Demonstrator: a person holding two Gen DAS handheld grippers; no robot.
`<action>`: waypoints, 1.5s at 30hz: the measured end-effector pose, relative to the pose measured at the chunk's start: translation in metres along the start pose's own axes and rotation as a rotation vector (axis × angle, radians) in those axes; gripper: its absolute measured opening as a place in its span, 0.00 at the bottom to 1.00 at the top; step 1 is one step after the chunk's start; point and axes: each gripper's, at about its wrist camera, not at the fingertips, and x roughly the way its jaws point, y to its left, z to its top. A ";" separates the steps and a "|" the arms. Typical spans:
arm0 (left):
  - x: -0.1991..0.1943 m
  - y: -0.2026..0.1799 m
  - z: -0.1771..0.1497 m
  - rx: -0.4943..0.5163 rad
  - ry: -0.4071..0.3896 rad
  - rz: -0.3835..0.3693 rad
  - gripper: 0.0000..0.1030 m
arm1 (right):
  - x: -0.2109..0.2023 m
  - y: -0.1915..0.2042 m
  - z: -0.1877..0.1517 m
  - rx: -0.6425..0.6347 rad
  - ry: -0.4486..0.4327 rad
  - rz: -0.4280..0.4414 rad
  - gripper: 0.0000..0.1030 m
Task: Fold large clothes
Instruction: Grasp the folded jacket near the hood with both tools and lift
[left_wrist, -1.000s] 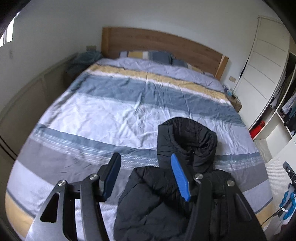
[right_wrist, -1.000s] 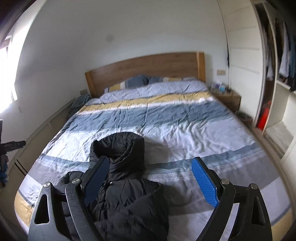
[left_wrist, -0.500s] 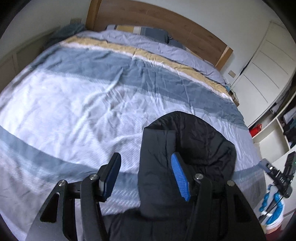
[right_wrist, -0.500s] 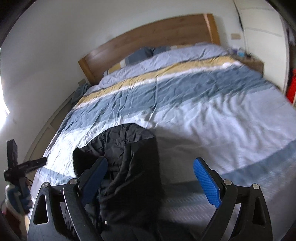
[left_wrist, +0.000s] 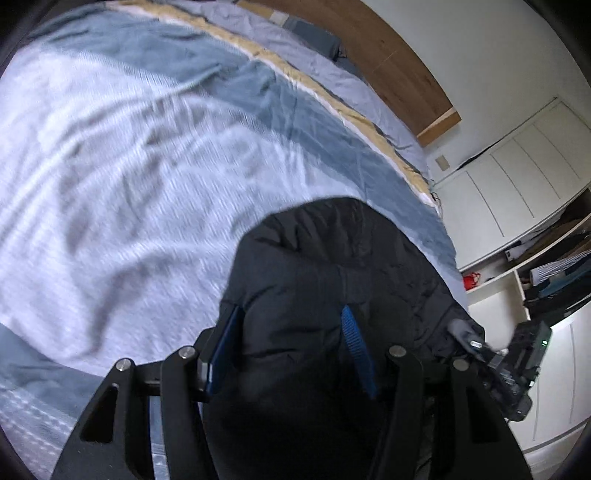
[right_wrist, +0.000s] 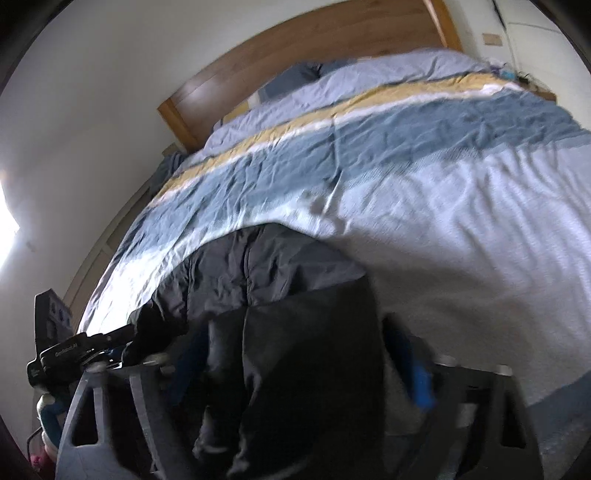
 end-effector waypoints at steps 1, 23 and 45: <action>0.004 0.000 -0.002 -0.005 0.008 -0.010 0.53 | 0.005 0.000 -0.002 0.003 0.017 -0.006 0.49; -0.112 -0.037 -0.070 0.054 -0.086 0.027 0.06 | -0.123 0.057 -0.047 -0.135 -0.008 0.135 0.13; -0.306 -0.034 -0.271 0.153 -0.114 -0.038 0.05 | -0.295 0.087 -0.204 -0.206 -0.039 0.294 0.15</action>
